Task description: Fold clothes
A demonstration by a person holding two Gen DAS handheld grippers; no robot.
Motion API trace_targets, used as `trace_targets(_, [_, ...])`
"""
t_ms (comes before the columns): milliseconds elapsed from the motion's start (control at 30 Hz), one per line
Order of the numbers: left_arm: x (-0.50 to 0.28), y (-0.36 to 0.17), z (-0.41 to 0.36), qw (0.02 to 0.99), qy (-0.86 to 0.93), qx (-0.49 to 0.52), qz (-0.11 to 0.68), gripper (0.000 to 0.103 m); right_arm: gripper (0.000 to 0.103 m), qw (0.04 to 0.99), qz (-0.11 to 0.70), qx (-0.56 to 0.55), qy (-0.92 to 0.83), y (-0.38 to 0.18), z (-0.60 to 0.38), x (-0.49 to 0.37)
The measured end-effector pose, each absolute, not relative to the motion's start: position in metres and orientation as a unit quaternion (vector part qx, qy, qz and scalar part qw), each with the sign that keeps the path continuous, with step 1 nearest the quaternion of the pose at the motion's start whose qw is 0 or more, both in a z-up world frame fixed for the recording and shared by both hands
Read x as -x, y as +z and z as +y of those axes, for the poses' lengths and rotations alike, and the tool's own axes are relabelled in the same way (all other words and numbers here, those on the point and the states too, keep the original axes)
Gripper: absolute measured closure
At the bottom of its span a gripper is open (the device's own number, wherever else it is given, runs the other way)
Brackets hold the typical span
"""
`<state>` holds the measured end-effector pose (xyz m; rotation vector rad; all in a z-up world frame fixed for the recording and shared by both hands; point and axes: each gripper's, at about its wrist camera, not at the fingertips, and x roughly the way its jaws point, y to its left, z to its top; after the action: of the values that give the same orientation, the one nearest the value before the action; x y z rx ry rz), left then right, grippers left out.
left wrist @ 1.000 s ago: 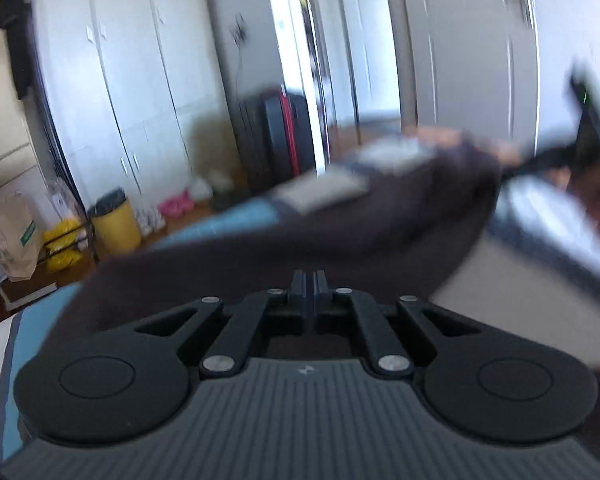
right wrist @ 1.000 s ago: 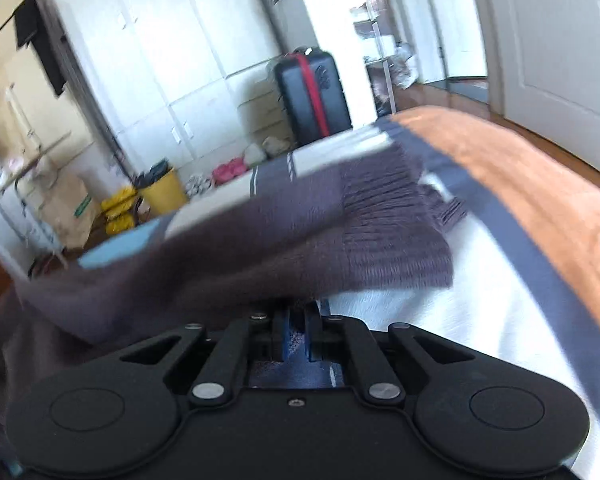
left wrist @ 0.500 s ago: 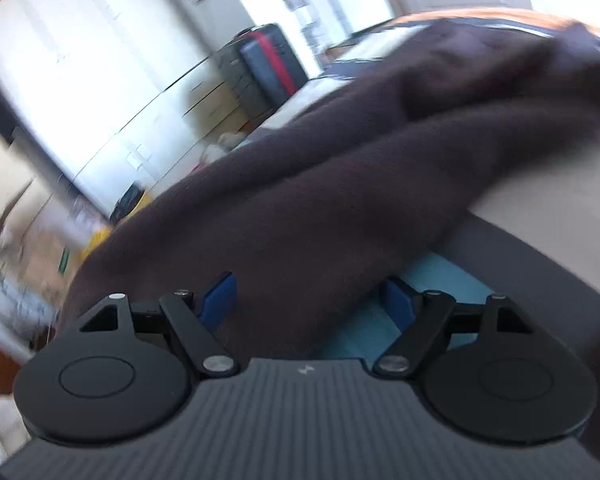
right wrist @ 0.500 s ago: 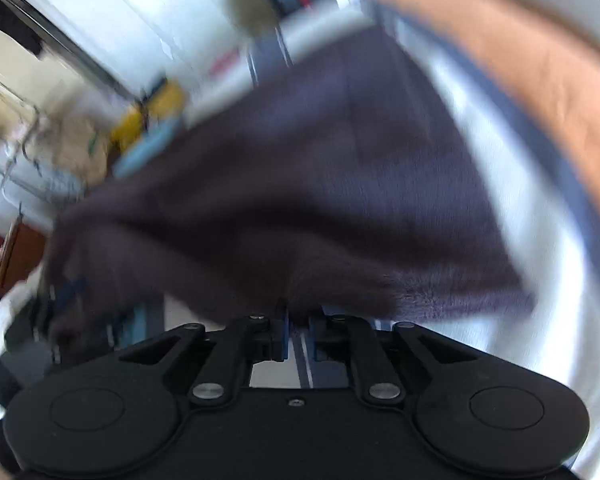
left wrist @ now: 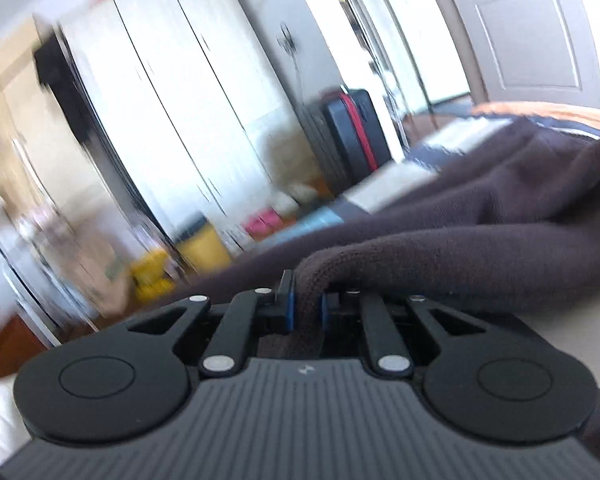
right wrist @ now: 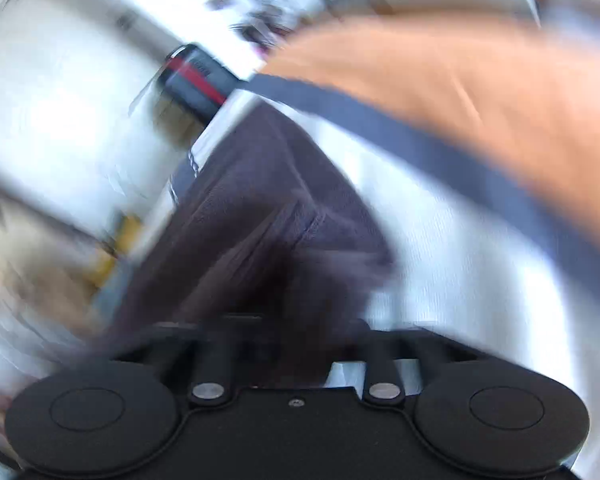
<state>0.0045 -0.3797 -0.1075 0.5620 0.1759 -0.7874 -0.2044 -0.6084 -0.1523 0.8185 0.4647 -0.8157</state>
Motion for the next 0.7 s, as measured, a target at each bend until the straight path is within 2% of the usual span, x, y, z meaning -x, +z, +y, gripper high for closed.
trace_targets(67, [-0.002, -0.092, -0.373, 0.888, -0.381, -0.24, 0.09, 0.092, 0.093, 0.863, 0.183, -0.267, -0.388, -0.116, -0.599, 0.203])
trace_targets(133, [0.0, -0.078, -0.367, 0.89, -0.39, -0.213, 0.101, 0.093, 0.094, 0.89, 0.122, -0.215, -0.383, -0.073, -0.596, 0.22])
trace_targets(200, [0.008, -0.072, -0.363, 0.876, -0.421, -0.189, 0.136, 0.093, 0.095, 0.894, 0.116, -0.152, -0.405, -0.046, -0.595, 0.234])
trace_targets(333, [0.041, -0.093, -0.379, 0.828, -0.488, -0.183, 0.206, 0.092, 0.095, 0.852, 0.212, -0.021, -0.478, -0.069, -0.595, 0.247])
trace_targets(467, [0.07, -0.131, -0.413, 0.784, -0.499, -0.254, 0.268, 0.084, 0.092, 0.786, 0.345, -0.16, -0.487, -0.137, -0.663, 0.271])
trace_targets(500, [0.073, -0.133, -0.414, 0.784, -0.49, -0.258, 0.281, 0.084, 0.077, 0.777, 0.355, -0.199, -0.48, -0.154, -0.676, 0.281])
trace_targets(567, [0.078, -0.131, -0.412, 0.784, -0.478, -0.263, 0.297, 0.082, 0.058, 0.771, 0.33, -0.245, -0.486, -0.171, -0.684, 0.303])
trace_targets(600, [0.083, -0.122, -0.405, 0.784, -0.484, -0.264, 0.285, 0.074, 0.038, 0.759, 0.33, -0.248, -0.503, -0.168, -0.684, 0.307])
trace_targets(633, [0.088, -0.112, -0.398, 0.785, -0.488, -0.268, 0.271, 0.061, 0.034, 0.751, 0.332, -0.243, -0.517, -0.162, -0.683, 0.309])
trace_targets(700, [0.092, -0.089, -0.378, 0.795, -0.487, -0.262, 0.247, 0.048, 0.034, 0.745, 0.324, -0.227, -0.538, -0.146, -0.681, 0.311])
